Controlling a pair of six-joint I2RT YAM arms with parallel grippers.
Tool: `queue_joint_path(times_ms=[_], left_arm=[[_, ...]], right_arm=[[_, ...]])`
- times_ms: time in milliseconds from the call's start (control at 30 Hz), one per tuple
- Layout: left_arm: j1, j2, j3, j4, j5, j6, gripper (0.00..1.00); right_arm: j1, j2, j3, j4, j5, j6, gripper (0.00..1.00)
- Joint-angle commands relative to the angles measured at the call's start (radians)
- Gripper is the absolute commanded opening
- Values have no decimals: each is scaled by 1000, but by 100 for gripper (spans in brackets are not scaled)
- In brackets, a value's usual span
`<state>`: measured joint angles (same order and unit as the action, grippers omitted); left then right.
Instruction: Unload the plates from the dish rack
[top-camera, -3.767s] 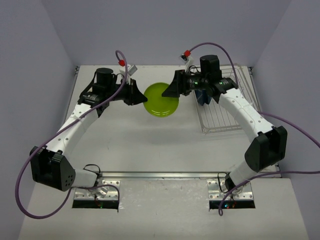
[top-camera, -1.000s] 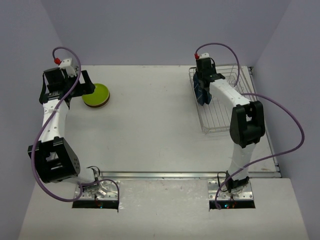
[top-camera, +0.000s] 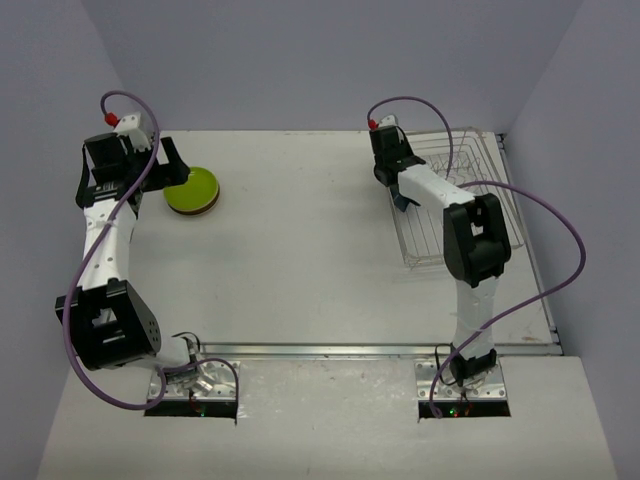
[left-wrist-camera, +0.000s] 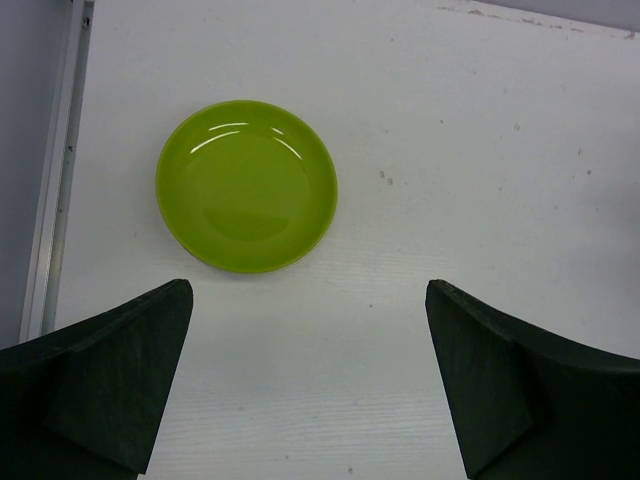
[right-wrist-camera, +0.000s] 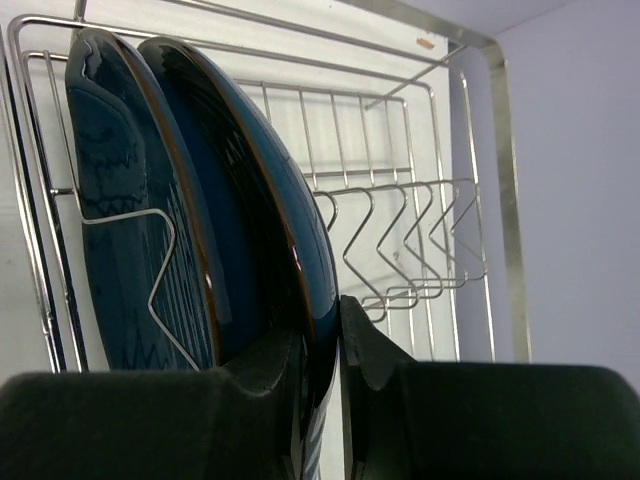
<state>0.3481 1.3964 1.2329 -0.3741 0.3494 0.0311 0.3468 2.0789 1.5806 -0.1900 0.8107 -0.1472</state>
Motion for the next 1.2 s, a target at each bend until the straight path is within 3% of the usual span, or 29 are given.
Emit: queue_joint_path(times_ms=[0, 467, 667, 833, 1067, 1167], left_arm=[[-3, -43, 45, 24, 14, -19, 100], [-1, -69, 35, 35, 7, -21, 100], [-1, -73, 43, 35, 6, -59, 100], [-2, -74, 57, 36, 6, -78, 100], [-3, -74, 80, 31, 17, -90, 100], [-4, -86, 79, 35, 54, -101, 100]], right_arm=[[18, -71, 15, 179, 132, -172, 0], [20, -131, 57, 142, 190, -138, 0], [21, -185, 68, 215, 194, -168, 0], [27, -214, 74, 303, 195, -283, 0], [41, -253, -6, 643, 197, -587, 0], [43, -274, -7, 704, 181, -655, 0]])
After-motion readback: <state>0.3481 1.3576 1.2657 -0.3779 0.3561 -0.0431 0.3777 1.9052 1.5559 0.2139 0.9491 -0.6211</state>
